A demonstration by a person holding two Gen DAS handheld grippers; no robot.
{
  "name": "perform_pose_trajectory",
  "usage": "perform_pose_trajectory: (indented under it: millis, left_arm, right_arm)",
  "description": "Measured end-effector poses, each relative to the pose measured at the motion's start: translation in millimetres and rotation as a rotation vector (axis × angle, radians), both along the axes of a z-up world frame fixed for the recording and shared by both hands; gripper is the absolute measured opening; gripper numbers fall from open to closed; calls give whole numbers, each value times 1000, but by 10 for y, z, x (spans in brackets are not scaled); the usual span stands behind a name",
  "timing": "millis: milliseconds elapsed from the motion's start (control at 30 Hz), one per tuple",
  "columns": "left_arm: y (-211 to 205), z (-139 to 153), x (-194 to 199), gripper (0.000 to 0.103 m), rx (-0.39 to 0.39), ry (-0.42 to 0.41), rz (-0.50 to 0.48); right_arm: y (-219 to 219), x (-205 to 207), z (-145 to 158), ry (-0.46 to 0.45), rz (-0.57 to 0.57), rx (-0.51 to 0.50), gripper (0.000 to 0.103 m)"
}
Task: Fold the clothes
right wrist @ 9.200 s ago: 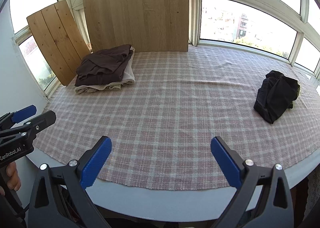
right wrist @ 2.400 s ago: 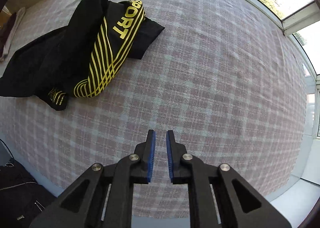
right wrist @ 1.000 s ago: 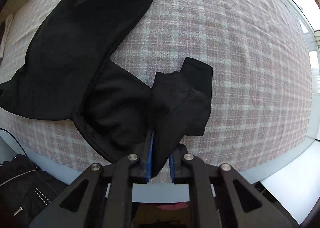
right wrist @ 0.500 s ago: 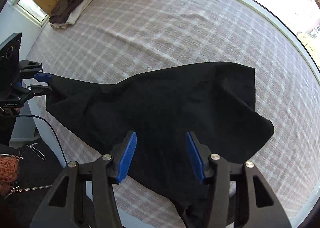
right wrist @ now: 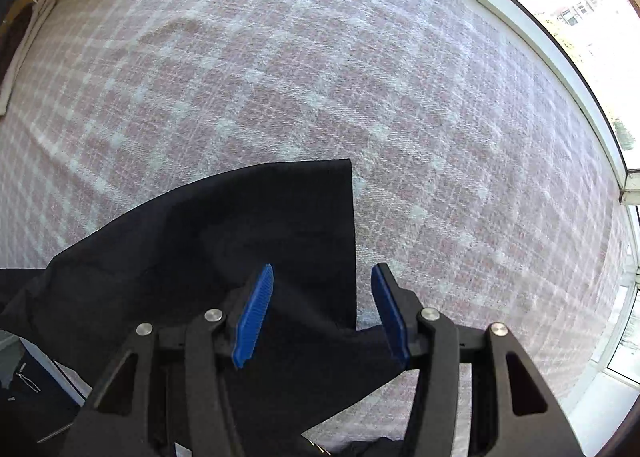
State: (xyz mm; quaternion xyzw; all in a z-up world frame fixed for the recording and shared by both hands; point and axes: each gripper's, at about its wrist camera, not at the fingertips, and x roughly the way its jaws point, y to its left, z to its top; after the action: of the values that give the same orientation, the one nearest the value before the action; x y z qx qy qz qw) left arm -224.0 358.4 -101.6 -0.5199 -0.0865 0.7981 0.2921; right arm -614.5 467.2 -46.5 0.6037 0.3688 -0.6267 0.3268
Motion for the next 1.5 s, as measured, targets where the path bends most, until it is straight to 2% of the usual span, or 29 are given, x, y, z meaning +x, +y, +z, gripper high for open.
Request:
perform_pose_trajectory:
  millis: [167, 300, 500, 567, 633, 767, 900, 1000, 1133, 1233, 1300, 1367, 1400, 1467, 1500]
  left_arm:
    - [47, -28, -92, 23, -20, -20, -9]
    - [56, -11, -127, 23, -31, -27, -17]
    - [52, -20, -193, 23, -35, -33, -16]
    - [56, -37, -217, 23, -36, -38, -15]
    - [59, -44, -226, 23, -37, -41, -16]
    - [67, -50, -232, 23, -42, -43, -20]
    - [43, -37, -227, 23, -40, -38, -20]
    - [-1, -38, -209, 23, -34, -35, -16]
    - [-21, -73, -182, 23, -26, -39, -22]
    - [-29, -88, -163, 23, -22, -39, -25]
    - [-38, -81, -141, 23, -14, -32, -31]
    - [-41, -77, -135, 23, -8, -29, -36]
    - [-36, -83, -138, 23, -7, -32, -37]
    - [-17, -111, -148, 23, -13, -41, -38]
    - [-3, -123, -152, 23, -15, -45, -41]
  right_arm:
    - [-172, -133, -49, -19, 29, -67, 51]
    - [-377, -233, -156, 23, 59, -39, 51]
    - [-383, -399, -189, -44, 32, -77, 50]
    - [-350, -406, -157, -47, 45, -94, 44]
    - [-332, -357, -118, -41, 66, -105, 7]
    - [-292, -177, -33, -82, 100, -110, 6]
    - [-146, 147, 262, -77, 102, -151, 6]
    - [224, 372, 615, -76, 60, -208, 6]
    - [1115, 638, 886, -117, -48, -227, 6]
    - [1851, 1005, 603, -238, -190, -145, 7]
    - [2337, 1309, 255, -305, -221, 16, 7]
    - [2575, 1500, 153, -289, -254, 98, 9]
    - [2633, 1535, 168, -268, -273, 105, 11]
    - [2449, 1468, 406, -204, -244, 22, 24]
    - [2315, 1432, 541, -172, -212, -25, 45]
